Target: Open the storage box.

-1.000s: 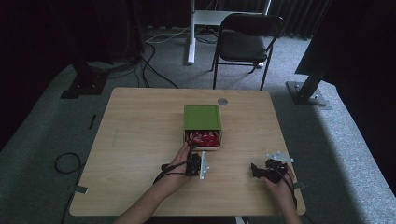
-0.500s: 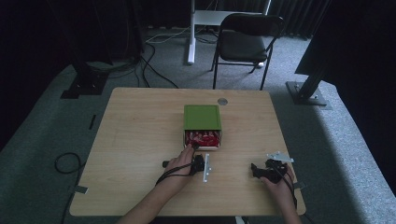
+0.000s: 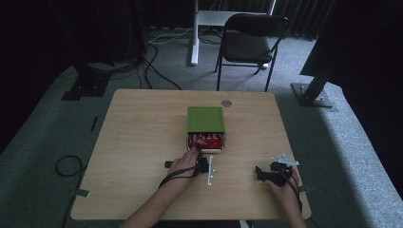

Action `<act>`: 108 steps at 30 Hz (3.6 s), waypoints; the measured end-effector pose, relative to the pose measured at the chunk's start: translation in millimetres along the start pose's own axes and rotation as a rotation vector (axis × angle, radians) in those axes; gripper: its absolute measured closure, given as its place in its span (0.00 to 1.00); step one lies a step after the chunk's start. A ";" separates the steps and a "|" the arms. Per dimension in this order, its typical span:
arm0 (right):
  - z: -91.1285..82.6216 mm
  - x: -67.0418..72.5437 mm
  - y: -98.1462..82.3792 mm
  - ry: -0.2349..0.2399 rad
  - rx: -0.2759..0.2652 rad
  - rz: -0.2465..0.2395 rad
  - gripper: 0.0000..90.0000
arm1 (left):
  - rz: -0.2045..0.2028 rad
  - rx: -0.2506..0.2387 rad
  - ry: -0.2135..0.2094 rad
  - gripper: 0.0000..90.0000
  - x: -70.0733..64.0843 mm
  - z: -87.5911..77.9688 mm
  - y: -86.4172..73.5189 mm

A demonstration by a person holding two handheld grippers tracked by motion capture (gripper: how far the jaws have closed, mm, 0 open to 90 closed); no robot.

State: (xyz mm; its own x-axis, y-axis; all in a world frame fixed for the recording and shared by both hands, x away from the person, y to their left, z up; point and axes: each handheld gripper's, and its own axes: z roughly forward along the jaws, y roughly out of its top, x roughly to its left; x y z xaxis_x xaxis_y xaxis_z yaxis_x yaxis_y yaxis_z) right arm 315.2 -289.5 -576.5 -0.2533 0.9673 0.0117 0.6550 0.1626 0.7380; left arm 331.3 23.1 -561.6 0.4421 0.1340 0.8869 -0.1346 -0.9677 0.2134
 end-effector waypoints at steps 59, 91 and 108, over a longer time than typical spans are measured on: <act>0.0 0.0 0.0 -0.001 0.000 0.001 0.12 | 0.039 0.009 -0.079 0.79 -23.9 -54.7 10.2; 0.0 0.0 -0.1 -0.001 -0.001 0.000 0.12 | -0.007 -0.030 -0.125 0.78 -38.7 -87.9 13.7; 0.1 0.0 0.0 -0.001 -0.001 0.001 0.12 | -0.193 -0.117 -0.285 0.61 -27.7 -97.6 5.3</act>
State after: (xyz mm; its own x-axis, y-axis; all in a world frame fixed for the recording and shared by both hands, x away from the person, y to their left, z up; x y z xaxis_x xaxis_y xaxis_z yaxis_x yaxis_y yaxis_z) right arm 315.2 -289.5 -576.6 -0.2522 0.9676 0.0120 0.6547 0.1615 0.7384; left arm 231.8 35.1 -545.1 0.6967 0.2311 0.6792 -0.1174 -0.8972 0.4257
